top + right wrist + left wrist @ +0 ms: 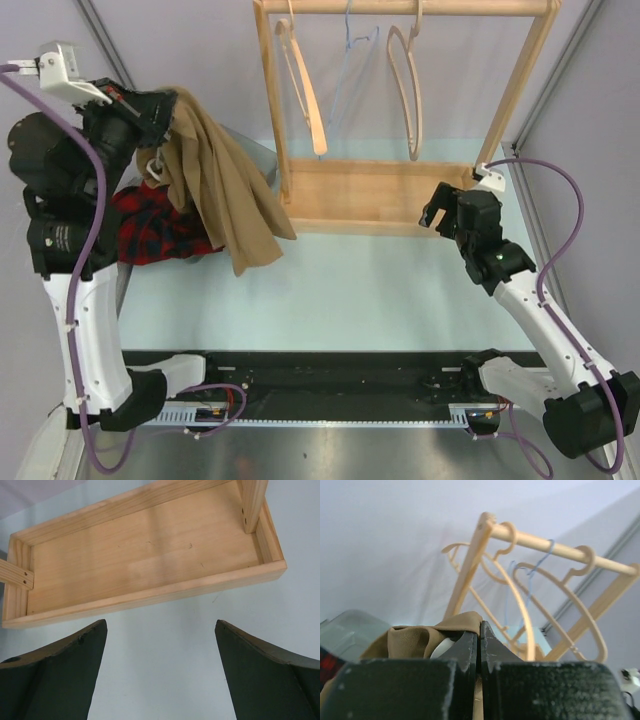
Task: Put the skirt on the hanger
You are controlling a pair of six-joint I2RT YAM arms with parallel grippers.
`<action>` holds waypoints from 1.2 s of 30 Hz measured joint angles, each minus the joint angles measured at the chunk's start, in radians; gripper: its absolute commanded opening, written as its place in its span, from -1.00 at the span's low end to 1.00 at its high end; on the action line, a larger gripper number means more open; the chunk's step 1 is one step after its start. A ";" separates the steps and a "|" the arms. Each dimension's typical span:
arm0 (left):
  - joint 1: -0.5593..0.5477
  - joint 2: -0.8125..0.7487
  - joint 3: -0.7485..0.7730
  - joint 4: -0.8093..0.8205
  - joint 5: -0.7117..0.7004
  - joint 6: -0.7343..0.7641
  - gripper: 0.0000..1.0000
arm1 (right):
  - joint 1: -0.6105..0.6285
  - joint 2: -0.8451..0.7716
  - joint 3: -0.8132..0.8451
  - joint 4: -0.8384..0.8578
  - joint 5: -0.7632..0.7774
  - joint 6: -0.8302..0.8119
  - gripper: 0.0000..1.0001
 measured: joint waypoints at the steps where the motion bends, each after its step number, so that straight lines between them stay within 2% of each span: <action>1: 0.000 -0.004 0.009 0.005 0.016 -0.003 -0.99 | 0.000 0.000 0.003 -0.001 0.000 0.000 0.89; 5: -0.019 -0.060 -0.049 0.064 0.103 -0.024 -0.99 | 0.000 0.003 0.005 -0.011 -0.002 0.001 0.89; 9: -0.104 -0.130 -0.238 0.119 0.151 -0.019 -0.99 | 0.000 0.004 0.005 -0.032 -0.010 0.004 0.93; 14: -0.285 -0.160 -0.533 0.175 0.118 0.014 -1.00 | 0.001 -0.002 0.004 -0.061 -0.012 0.013 0.99; 20: -0.547 -0.041 -0.795 0.236 -0.021 0.016 -1.00 | 0.016 -0.099 -0.043 -0.074 -0.020 0.020 0.99; 25: -0.745 0.155 -0.819 0.328 -0.125 0.009 -0.99 | 0.031 -0.175 -0.076 -0.080 -0.059 0.020 0.99; 26: -0.774 0.198 -0.815 0.342 -0.133 0.009 -0.92 | 0.032 -0.178 -0.077 -0.082 -0.066 0.021 0.99; 27: -0.795 0.239 -0.811 0.354 -0.137 0.009 -0.75 | 0.036 -0.181 -0.079 -0.087 -0.072 0.025 0.98; 28: -0.808 0.276 -0.805 0.361 -0.140 0.010 -0.27 | 0.039 -0.182 -0.081 -0.093 -0.075 0.030 0.97; 31: -0.815 0.344 -0.797 0.364 -0.153 0.028 0.39 | 0.051 -0.192 -0.096 -0.111 -0.081 0.046 0.97; 33: -0.813 0.355 -0.789 0.349 -0.178 0.043 0.53 | 0.058 -0.205 -0.106 -0.127 -0.080 0.059 0.97; 34: -0.813 0.352 -0.782 0.343 -0.190 0.053 0.70 | 0.060 -0.214 -0.111 -0.137 -0.080 0.065 0.97; 36: -0.811 0.332 -0.773 0.338 -0.214 0.070 0.77 | 0.065 -0.225 -0.116 -0.150 -0.080 0.073 0.97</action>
